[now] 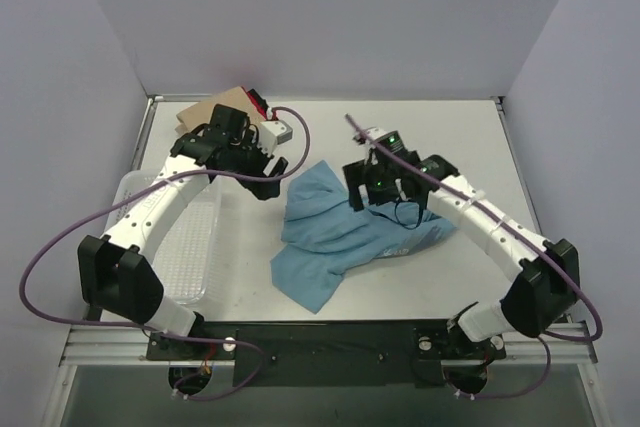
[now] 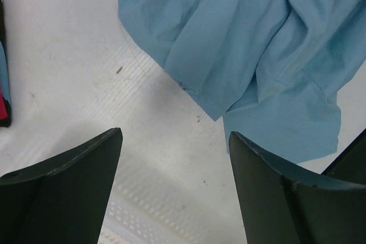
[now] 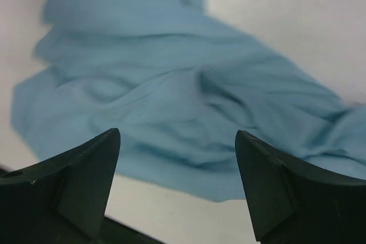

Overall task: Fold and stack the t-shirts
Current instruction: Flatten out the tshirt

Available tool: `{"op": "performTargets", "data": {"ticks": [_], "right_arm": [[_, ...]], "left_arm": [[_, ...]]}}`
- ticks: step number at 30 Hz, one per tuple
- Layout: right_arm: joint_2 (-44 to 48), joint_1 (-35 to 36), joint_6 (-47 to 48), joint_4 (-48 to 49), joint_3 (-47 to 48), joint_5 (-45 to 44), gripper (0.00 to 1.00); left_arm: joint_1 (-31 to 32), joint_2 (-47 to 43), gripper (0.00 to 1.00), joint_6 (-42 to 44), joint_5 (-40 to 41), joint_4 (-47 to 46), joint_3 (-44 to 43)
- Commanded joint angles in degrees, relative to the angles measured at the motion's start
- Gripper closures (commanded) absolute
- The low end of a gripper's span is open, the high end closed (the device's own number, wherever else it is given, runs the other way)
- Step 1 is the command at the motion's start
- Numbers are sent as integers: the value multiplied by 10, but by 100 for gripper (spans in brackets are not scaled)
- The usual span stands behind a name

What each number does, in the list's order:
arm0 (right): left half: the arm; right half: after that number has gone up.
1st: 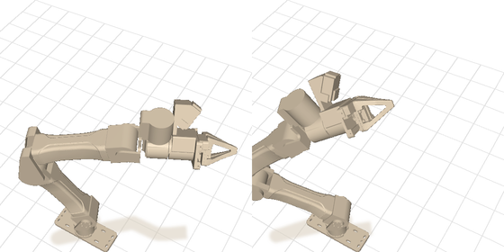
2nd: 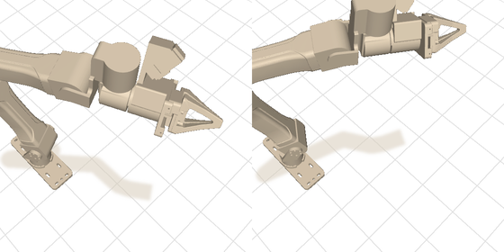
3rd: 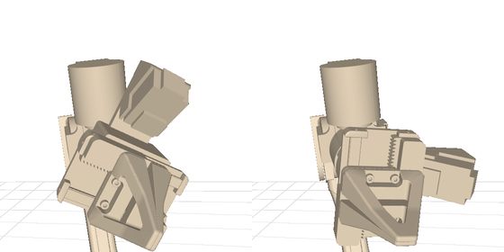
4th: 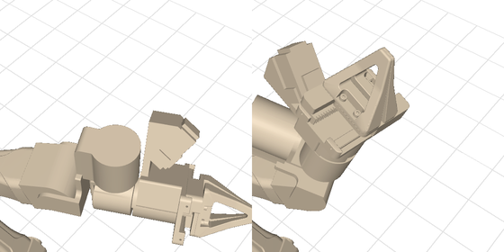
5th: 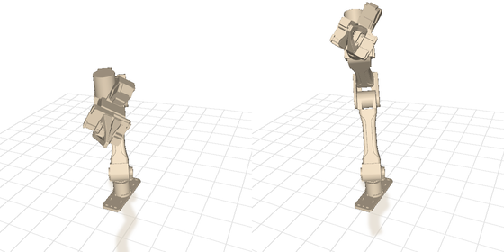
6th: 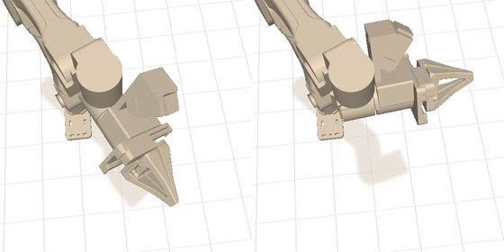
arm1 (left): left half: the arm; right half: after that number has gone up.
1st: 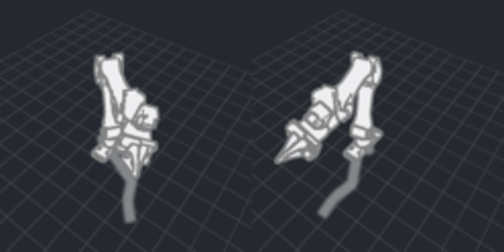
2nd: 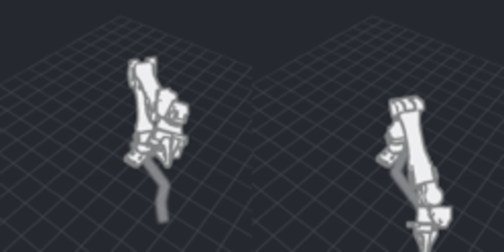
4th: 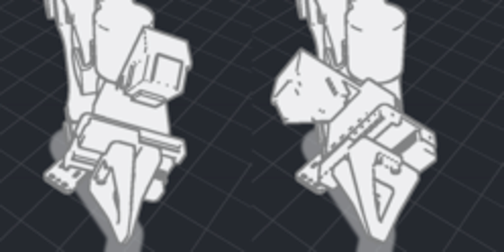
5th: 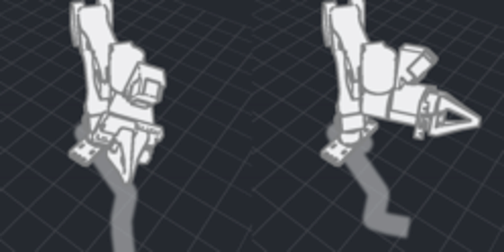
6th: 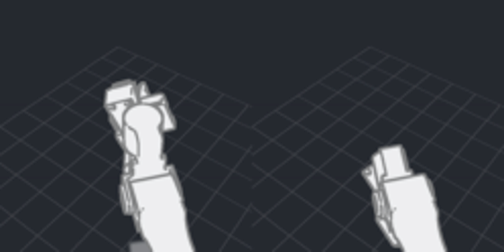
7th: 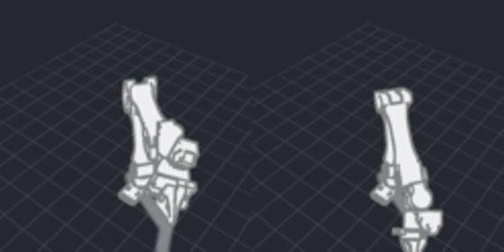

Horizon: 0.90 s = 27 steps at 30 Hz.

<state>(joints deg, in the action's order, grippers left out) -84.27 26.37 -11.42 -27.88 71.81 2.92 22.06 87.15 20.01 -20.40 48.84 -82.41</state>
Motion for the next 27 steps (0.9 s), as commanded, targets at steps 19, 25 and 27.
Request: {"op": "performTargets", "data": {"ticks": [19,25,27], "right_arm": [[-200,235,239,-74,111,10,98],[-24,222,198,-90,84,-13,100],[52,186,183,-109,79,9,100]], "left_arm": [[-133,-169,14,-64,42,-98,153],[-128,-152,20,-56,-33,-102,150],[-120,-142,20,-47,-64,-96,144]]}}
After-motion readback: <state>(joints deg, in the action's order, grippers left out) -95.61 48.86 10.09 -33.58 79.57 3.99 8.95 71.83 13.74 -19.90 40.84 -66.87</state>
